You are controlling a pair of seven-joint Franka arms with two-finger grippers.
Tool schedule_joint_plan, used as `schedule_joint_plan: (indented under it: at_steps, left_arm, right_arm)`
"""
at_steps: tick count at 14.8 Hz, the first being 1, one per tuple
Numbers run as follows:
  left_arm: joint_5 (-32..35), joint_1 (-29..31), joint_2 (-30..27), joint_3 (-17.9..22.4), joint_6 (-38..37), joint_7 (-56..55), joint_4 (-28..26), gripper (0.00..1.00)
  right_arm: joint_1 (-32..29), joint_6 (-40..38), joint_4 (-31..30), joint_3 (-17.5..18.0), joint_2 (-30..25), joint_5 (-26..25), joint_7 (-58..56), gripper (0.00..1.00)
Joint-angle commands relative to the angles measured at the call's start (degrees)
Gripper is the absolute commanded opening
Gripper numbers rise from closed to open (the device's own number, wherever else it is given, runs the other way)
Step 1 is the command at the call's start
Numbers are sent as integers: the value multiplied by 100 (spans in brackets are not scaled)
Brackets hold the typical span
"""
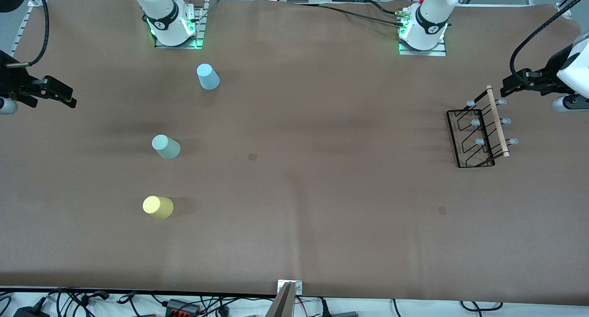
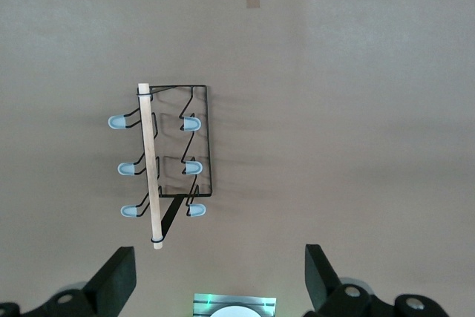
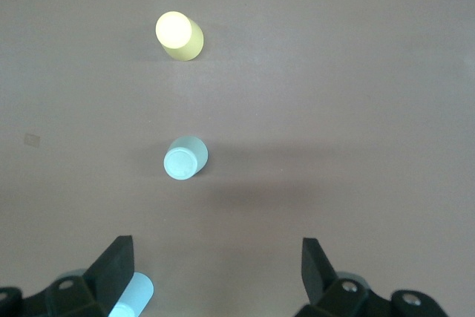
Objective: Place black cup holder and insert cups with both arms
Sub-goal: 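Move the right gripper toward the teal cup while the left gripper holds the rack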
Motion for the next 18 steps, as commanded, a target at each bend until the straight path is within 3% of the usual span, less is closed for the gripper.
schedule_joint_plan:
  at_steps: [1, 10, 14, 18]
  left_arm:
    - [-77, -8, -87, 39, 19, 2, -45, 100]
    - [-25, 106, 10, 48, 211, 45, -229, 100]
    - [89, 202, -657, 39, 1615, 107, -1956, 100]
    - [160, 685, -720, 13, 2679, 975, -2890, 100]
  right_arm:
    - [-78, -51, -66, 79, -115, 14, -107, 100]
    - [-78, 28, -48, 79, -45, 23, -72, 100]
    - [-78, 28, -48, 70, -37, 23, -72, 100]
    - [-78, 63, -48, 79, 43, 14, -72, 100]
